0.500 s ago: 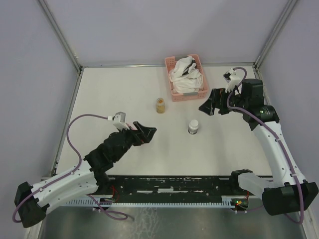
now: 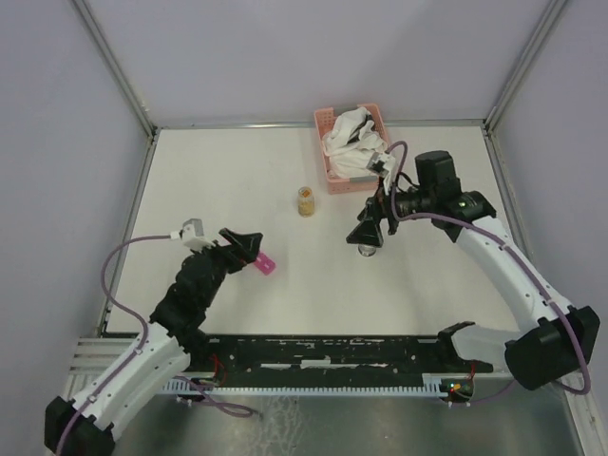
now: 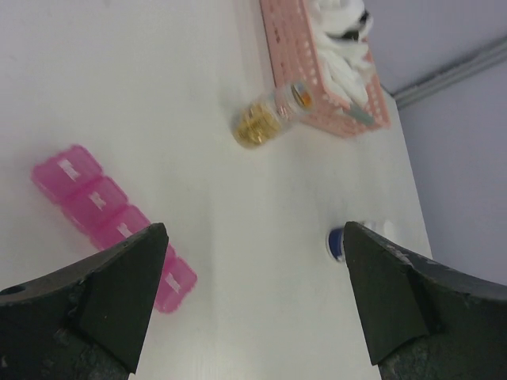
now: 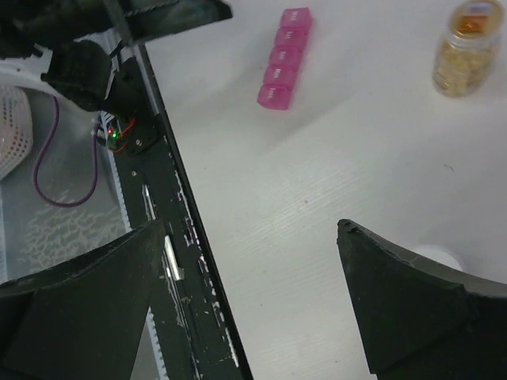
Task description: Sort the pills into containers
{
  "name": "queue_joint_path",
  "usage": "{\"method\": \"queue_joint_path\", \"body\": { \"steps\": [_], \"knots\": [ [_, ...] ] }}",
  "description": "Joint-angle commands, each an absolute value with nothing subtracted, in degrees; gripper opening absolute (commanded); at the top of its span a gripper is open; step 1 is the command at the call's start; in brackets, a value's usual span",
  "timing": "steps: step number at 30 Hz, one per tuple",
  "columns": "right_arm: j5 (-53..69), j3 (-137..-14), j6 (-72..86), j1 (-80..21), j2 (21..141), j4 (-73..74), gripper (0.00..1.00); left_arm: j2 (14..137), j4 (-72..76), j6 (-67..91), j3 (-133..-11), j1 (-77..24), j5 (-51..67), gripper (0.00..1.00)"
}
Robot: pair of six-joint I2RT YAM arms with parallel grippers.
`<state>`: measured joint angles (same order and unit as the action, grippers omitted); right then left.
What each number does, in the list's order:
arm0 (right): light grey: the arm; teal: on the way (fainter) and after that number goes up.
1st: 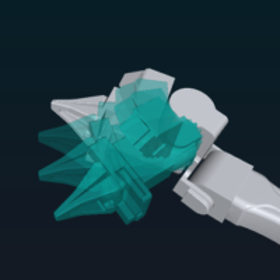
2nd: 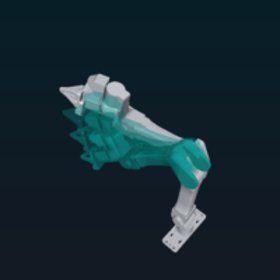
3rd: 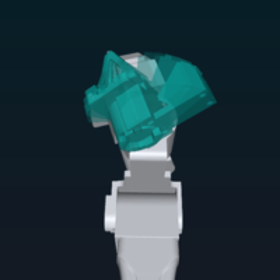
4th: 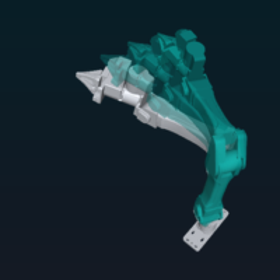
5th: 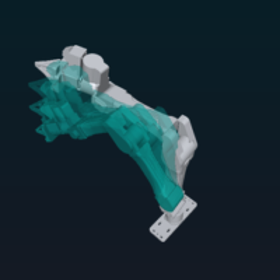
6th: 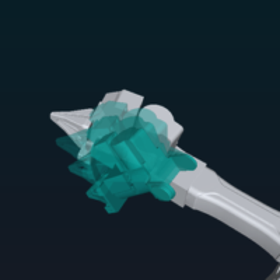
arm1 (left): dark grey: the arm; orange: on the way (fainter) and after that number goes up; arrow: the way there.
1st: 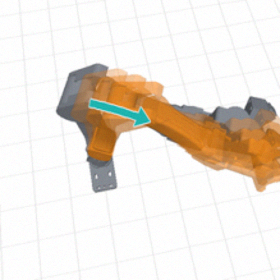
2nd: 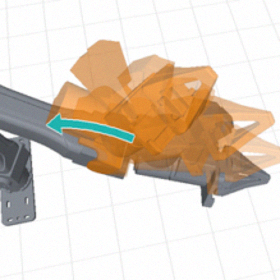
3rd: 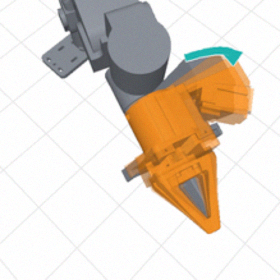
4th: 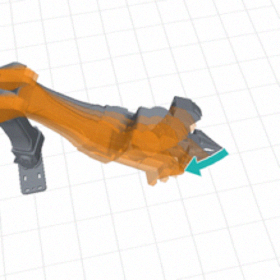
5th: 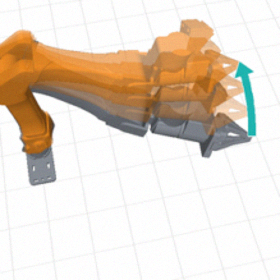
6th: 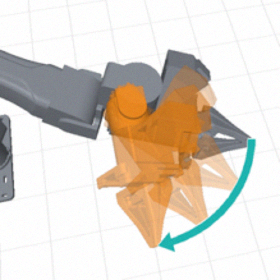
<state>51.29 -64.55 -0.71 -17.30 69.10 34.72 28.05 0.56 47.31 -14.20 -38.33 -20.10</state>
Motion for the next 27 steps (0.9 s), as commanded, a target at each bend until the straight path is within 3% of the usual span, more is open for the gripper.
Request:
{"method": "queue_joint_path", "body": {
  "steps": [1,5,9,19,27],
  "knots": [
    [48.76,-71.50,-10.58,-26.27,73.51,34.63,1.00,30.82,11.15,47.11,-13.95,-19.01,0.99,0.99],
    [36.63,-76.78,-15.15,-38.12,80.11,36.80,1.00,42.76,23.34,53.29,-12.63,-2.41,16.61,0.99],
    [26.10,-79.39,-15.99,-48.32,87.67,36.15,1.00,49.58,30.26,58.50,-9.98,5.40,20.67,0.99],
    [2.84,-88.73,-4.11,-60.65,105.33,29.09,1.00,31.05,14.12,50.90,-5.94,6.86,3.25,0.99],
    [-7.43,-98.15,6.03,-61.87,117.24,29.36,0.99,26.07,9.82,49.57,-4.48,6.90,0.60,0.99]
  ]
}}
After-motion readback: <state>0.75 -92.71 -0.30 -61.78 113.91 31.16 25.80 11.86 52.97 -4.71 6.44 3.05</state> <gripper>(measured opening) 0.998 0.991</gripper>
